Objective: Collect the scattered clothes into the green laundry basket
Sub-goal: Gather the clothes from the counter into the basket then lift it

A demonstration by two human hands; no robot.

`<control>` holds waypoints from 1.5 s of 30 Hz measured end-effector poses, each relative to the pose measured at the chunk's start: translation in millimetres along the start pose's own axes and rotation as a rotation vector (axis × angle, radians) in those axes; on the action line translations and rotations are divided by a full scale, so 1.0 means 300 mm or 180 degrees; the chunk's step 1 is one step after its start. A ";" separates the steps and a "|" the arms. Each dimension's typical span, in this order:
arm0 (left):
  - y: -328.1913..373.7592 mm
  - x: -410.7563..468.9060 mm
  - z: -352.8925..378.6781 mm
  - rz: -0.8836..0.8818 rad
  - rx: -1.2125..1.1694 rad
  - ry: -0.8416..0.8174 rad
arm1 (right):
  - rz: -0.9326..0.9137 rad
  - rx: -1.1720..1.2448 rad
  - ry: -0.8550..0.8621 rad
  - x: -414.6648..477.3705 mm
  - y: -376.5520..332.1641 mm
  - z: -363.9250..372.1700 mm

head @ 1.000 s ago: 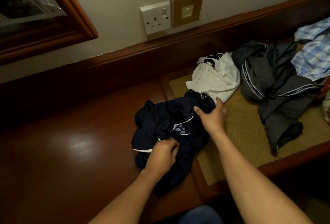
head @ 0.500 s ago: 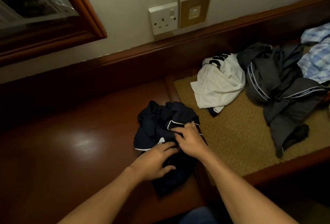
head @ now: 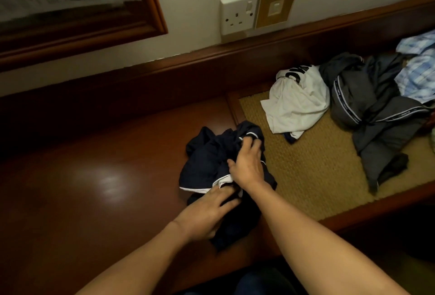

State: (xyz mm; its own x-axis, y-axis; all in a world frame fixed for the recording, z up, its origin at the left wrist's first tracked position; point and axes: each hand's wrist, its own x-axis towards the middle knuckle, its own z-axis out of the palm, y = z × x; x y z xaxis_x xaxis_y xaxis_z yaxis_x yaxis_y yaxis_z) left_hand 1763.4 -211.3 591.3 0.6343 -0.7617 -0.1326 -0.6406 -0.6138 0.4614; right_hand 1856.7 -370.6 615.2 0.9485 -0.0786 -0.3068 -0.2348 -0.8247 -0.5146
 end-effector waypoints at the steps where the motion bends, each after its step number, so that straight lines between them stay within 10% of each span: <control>1: -0.005 -0.045 -0.005 -0.0062 -0.0078 0.0161 | -0.0042 0.0042 0.0135 -0.016 -0.001 0.013; 5: -0.037 -0.202 -0.012 -0.0815 -0.0055 0.0601 | -0.0706 -0.0505 -0.0166 -0.068 0.026 0.043; 8: -0.095 -0.247 0.001 -0.1493 -0.0012 -0.0077 | -0.0844 -0.0331 -0.1012 -0.121 0.052 0.067; 15: -0.153 -0.283 0.052 -0.1365 -0.0135 -0.0482 | -0.0307 -0.0430 -0.2027 -0.360 0.044 0.101; 23: -0.149 -0.273 0.048 -0.1173 -0.0503 -0.0337 | -0.0195 -0.1266 -0.0374 -0.431 0.061 0.306; 37: 0.220 -0.199 0.056 0.0069 -0.0735 -0.0196 | 0.0559 0.0685 0.1254 -0.925 0.482 0.114; 45: 0.640 -0.101 0.459 0.1351 0.0584 -0.1373 | 0.1905 0.1010 0.2147 -1.570 0.909 0.044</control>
State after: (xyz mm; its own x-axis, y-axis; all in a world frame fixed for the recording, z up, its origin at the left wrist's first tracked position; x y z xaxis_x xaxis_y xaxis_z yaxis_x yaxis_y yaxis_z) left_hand 1561.6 -334.7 563.0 0.1015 -0.9384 -0.3303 -0.8862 -0.2362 0.3985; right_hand 1343.0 -551.2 608.9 0.5517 -0.8262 -0.1144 -0.6734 -0.3603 -0.6455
